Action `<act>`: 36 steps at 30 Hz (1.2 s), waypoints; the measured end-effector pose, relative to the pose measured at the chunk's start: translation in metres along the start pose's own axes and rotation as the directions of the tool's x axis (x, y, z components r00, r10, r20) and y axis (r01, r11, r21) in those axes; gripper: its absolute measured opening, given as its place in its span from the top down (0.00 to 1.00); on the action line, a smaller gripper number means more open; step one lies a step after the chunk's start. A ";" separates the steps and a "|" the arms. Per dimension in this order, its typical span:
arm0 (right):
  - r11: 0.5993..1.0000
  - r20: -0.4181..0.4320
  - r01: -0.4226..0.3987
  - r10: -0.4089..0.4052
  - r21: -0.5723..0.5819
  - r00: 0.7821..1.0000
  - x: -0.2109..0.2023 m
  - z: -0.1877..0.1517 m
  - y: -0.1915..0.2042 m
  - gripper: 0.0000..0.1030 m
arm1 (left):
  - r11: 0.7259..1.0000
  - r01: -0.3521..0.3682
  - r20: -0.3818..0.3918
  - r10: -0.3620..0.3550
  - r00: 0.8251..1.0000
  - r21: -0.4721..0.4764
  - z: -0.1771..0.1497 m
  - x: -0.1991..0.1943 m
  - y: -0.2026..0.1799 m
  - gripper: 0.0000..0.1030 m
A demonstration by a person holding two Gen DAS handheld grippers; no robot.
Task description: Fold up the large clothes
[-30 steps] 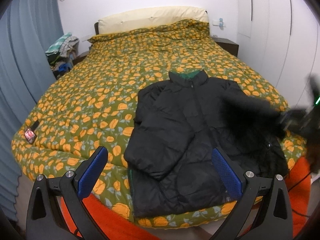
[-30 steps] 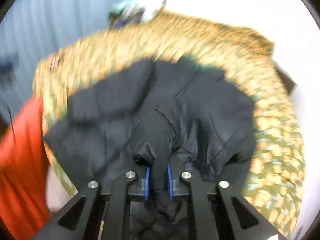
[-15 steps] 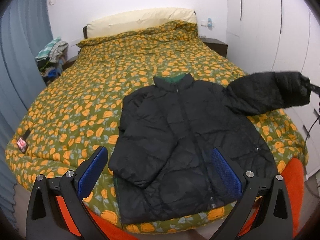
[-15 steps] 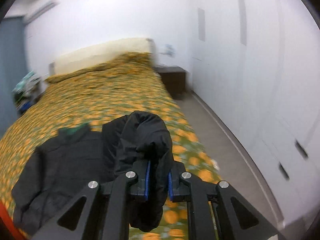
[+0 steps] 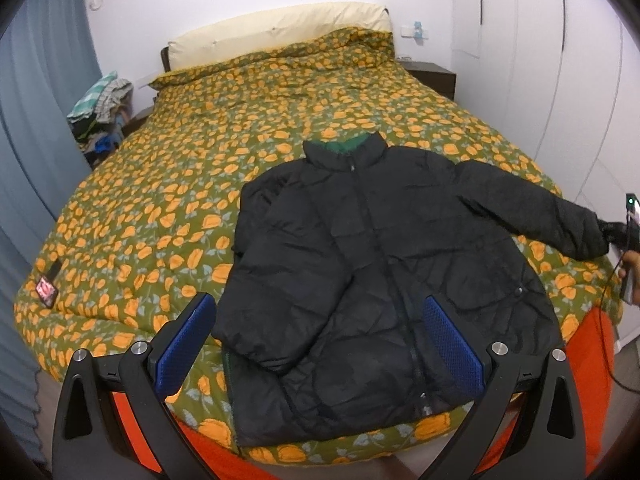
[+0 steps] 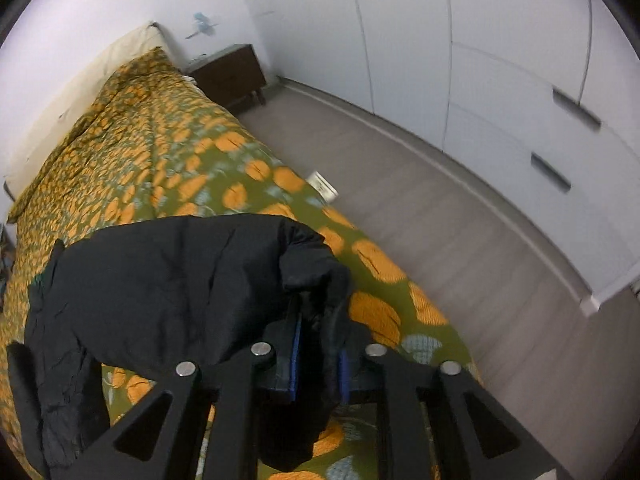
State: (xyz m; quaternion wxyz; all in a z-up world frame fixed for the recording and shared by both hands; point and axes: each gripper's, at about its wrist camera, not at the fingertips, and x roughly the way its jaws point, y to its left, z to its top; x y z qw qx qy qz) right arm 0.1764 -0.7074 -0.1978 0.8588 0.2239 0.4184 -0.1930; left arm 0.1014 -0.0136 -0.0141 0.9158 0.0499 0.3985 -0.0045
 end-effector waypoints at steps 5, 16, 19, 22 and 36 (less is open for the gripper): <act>0.995 -0.014 0.018 -0.016 0.099 1.000 -0.005 -0.010 -0.027 0.65 | 1.000 -0.015 -0.036 0.014 0.999 -0.010 -0.006 0.012 0.007 0.00; 0.960 -0.020 -0.278 0.279 0.043 0.960 -0.002 -0.014 0.024 0.65 | 0.998 -0.009 -0.060 0.005 0.998 -0.066 -0.011 0.034 0.025 0.00; 0.993 -0.134 -0.098 0.105 0.058 0.985 0.044 -0.030 0.016 0.68 | 0.996 -0.018 -0.066 0.012 0.998 -0.092 -0.016 0.041 0.043 0.00; 0.995 -0.106 -0.070 0.077 0.070 0.991 0.046 -0.038 0.015 0.68 | 0.993 -0.064 -0.067 0.057 0.996 -0.104 -0.024 0.050 0.073 0.00; 0.960 0.022 -0.192 0.201 -0.204 0.979 -0.078 -0.070 0.129 0.63 | 0.963 0.116 -0.332 -0.195 0.923 -0.243 -0.070 0.200 0.125 0.15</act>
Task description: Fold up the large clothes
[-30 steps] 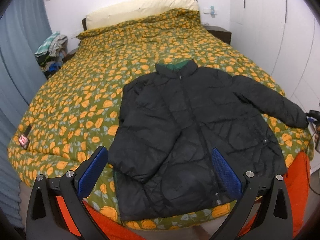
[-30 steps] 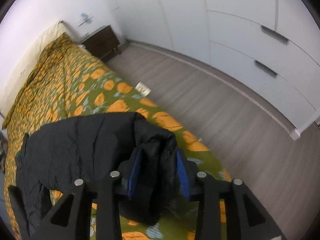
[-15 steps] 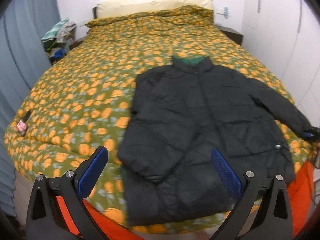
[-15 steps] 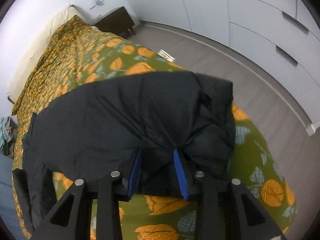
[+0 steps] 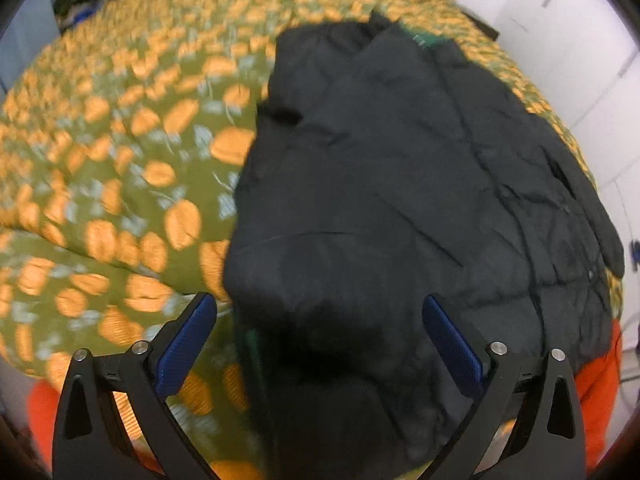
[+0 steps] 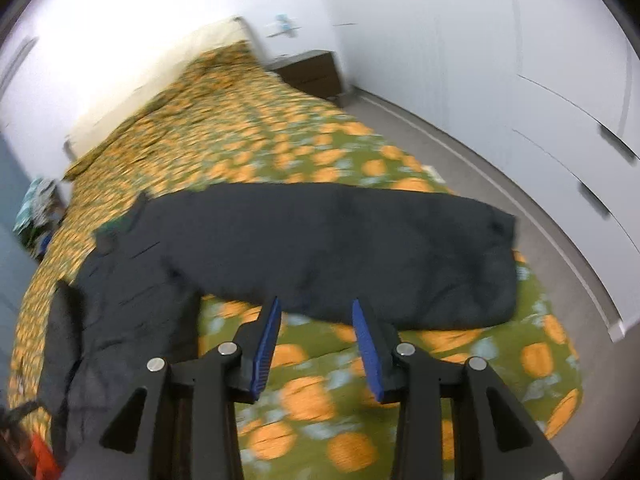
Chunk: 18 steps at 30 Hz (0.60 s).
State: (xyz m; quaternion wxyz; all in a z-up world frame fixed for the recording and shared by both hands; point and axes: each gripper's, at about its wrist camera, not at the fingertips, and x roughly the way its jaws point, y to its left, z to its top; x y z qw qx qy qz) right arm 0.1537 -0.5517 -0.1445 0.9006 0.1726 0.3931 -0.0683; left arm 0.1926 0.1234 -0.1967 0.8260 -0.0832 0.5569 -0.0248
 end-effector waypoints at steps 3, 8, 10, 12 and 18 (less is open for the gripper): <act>0.996 -0.021 -0.043 0.042 -0.084 0.999 -0.003 -0.009 0.039 0.63 | 0.999 -0.036 -0.002 0.036 0.999 -0.022 0.005 0.008 -0.003 0.82; 0.978 -0.050 -0.107 0.099 -0.181 0.994 -0.016 -0.029 0.085 0.63 | 0.994 -0.078 0.149 0.088 0.985 -0.070 0.021 -0.064 0.018 0.88; 0.965 -0.042 -0.125 0.119 -0.228 0.992 -0.025 -0.035 0.105 0.63 | 0.989 -0.115 0.207 0.131 0.969 -0.090 0.028 -0.100 0.036 0.88; 0.954 -0.030 -0.135 0.132 -0.268 0.991 -0.034 -0.040 0.119 0.63 | 0.980 -0.169 0.255 0.191 0.948 -0.109 0.036 -0.130 0.058 0.88; 0.920 -0.035 -0.194 0.193 -0.340 0.980 -0.050 -0.047 0.156 0.63 | 0.874 -0.441 0.297 0.485 0.823 -0.206 0.047 -0.173 0.143 0.88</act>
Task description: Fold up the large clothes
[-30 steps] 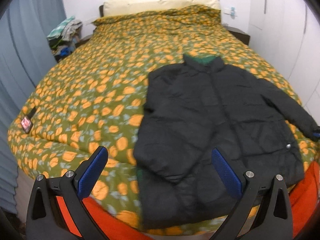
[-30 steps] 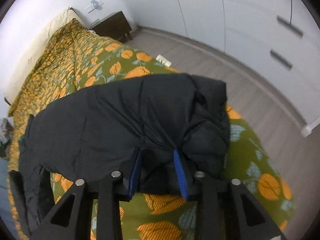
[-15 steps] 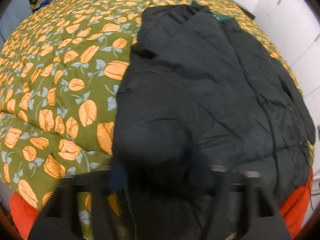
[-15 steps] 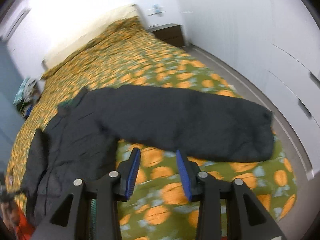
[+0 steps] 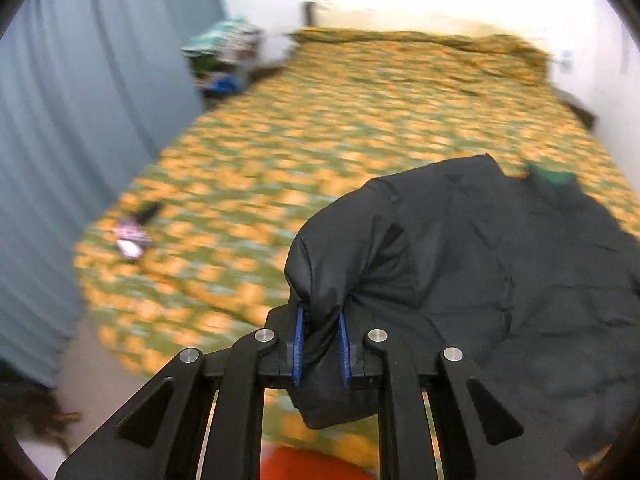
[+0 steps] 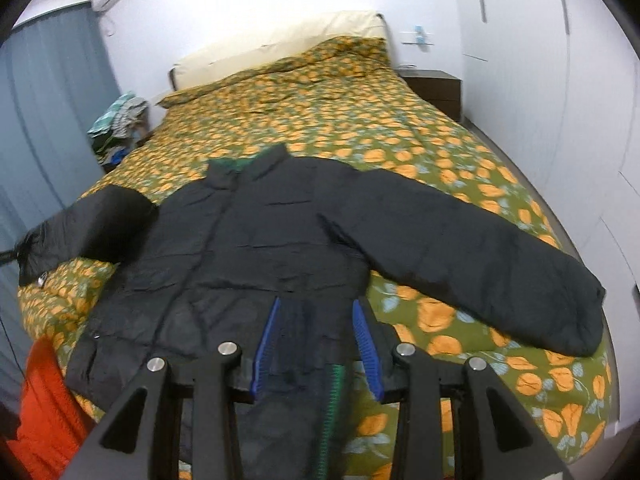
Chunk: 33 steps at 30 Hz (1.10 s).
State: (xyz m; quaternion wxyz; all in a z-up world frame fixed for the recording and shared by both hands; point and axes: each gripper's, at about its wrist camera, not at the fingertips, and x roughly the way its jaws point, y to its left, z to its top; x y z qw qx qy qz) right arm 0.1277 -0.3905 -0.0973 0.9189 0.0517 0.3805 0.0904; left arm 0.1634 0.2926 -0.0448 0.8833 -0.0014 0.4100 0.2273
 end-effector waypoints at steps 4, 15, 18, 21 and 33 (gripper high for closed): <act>0.999 -0.014 -0.026 0.026 -0.043 1.000 0.002 0.000 0.020 0.63 | 0.986 -0.164 -0.055 0.163 0.985 -0.016 -0.006 0.047 0.045 0.88; 0.997 -0.059 -0.058 0.055 -0.053 0.997 0.015 -0.002 0.037 0.63 | 0.970 -0.243 -0.231 0.231 0.945 -0.024 -0.046 0.145 0.069 0.86; 0.997 -0.067 -0.055 0.051 -0.061 0.996 0.015 -0.004 0.039 0.63 | 0.961 -0.275 -0.241 0.262 0.934 -0.024 -0.053 0.149 0.069 0.75; 0.997 -0.076 -0.048 0.044 -0.062 0.996 0.014 -0.006 0.040 0.63 | 0.954 -0.300 -0.242 0.285 0.928 -0.028 -0.056 0.140 0.072 0.57; 0.991 -0.230 0.015 -0.045 -0.130 0.972 0.040 -0.027 0.030 0.26 | 0.995 0.095 -0.098 -0.092 0.991 0.027 -0.063 0.023 0.005 0.18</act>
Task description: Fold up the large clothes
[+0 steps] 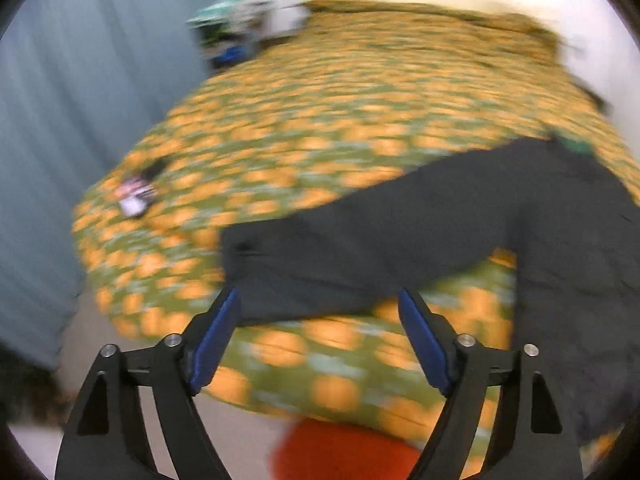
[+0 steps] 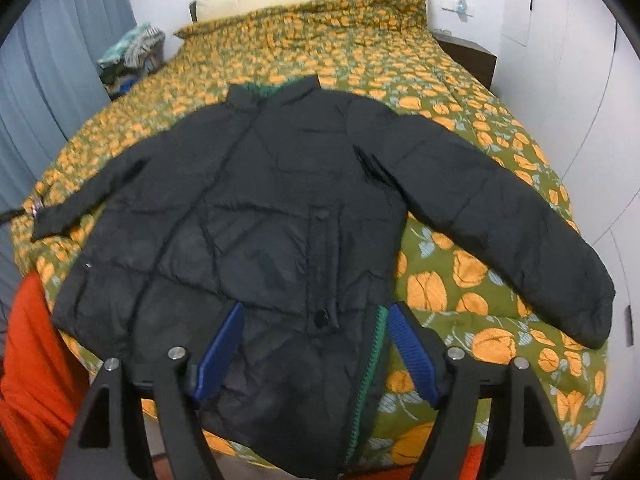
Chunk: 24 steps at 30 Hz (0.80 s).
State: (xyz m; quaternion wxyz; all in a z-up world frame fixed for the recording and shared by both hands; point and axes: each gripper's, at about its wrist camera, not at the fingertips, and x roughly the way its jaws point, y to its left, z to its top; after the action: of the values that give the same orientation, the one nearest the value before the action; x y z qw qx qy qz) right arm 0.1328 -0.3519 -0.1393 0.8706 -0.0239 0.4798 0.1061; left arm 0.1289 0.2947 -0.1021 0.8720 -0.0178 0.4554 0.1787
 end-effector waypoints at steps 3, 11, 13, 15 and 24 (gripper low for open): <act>1.000 -0.077 0.021 -0.020 0.012 0.997 0.013 -0.004 -0.008 0.26 | 0.983 0.126 -0.028 -0.123 0.992 0.135 -0.013 -0.011 -0.056 0.16; 0.997 -0.274 -0.033 0.052 0.075 0.960 0.049 -0.035 -0.028 0.26 | 0.914 0.361 -0.318 -0.291 0.902 0.187 -0.075 0.027 -0.145 0.18; 0.995 -0.291 -0.060 0.082 0.085 0.953 0.052 -0.040 -0.030 0.26 | 0.903 0.404 -0.364 -0.331 0.871 0.146 -0.087 0.034 -0.150 0.25; 0.991 -0.303 -0.089 0.115 0.096 0.946 0.056 -0.044 -0.030 0.26 | 0.894 0.428 -0.403 -0.348 0.847 0.128 -0.095 0.041 -0.155 0.33; 0.992 -0.316 -0.087 0.112 0.091 0.942 0.056 -0.044 -0.029 0.65 | 0.881 0.392 -0.451 -0.245 0.858 0.267 -0.119 0.047 -0.187 0.66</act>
State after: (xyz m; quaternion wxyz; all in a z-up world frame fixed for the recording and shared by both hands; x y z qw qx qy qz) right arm 0.1312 -0.3771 -0.2117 0.7751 0.0166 0.6189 0.1264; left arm 0.1208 0.1101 -0.2340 0.7651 0.0247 0.6405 -0.0617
